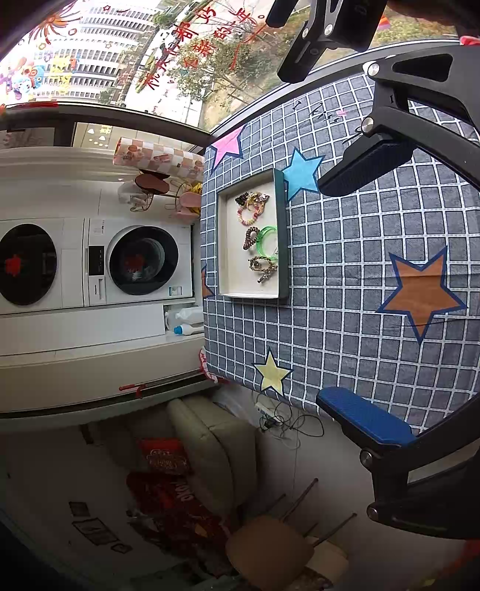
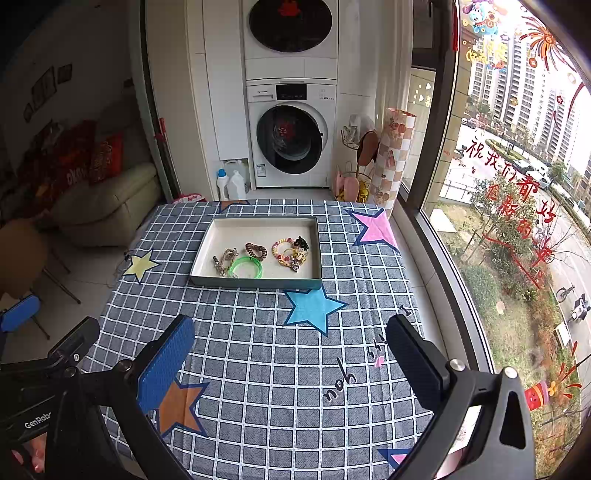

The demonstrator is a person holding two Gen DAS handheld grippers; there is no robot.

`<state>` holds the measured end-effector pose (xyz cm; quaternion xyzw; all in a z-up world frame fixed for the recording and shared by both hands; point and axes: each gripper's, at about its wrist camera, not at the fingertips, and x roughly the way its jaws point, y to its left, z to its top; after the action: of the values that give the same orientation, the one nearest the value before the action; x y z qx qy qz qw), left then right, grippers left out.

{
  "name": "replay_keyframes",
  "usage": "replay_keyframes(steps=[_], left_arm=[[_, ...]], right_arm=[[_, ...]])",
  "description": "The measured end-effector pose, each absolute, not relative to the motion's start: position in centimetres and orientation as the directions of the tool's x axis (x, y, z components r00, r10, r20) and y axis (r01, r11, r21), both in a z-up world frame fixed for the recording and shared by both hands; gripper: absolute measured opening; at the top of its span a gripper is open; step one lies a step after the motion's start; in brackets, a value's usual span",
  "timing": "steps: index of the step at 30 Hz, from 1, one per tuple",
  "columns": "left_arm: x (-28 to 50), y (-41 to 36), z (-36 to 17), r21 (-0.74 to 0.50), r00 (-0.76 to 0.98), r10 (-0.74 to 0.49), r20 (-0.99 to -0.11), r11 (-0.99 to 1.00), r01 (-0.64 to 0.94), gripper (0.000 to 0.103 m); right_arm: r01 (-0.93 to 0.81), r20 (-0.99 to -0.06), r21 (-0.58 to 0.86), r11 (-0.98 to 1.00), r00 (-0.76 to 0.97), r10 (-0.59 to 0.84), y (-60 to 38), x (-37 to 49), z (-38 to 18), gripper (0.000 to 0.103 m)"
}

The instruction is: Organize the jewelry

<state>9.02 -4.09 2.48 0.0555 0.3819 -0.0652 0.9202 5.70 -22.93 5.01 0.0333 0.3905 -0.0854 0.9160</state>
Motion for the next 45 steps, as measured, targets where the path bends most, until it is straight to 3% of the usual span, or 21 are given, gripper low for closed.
replay_keyframes(steps=[45], left_arm=[[9.1, -4.3, 1.8, 0.052, 0.687, -0.078, -0.723, 0.985, 0.166, 0.103]], right_arm=[[0.179, -0.727, -0.001, 0.984, 0.675, -0.123, -21.9, 5.3, 4.6, 0.103]])
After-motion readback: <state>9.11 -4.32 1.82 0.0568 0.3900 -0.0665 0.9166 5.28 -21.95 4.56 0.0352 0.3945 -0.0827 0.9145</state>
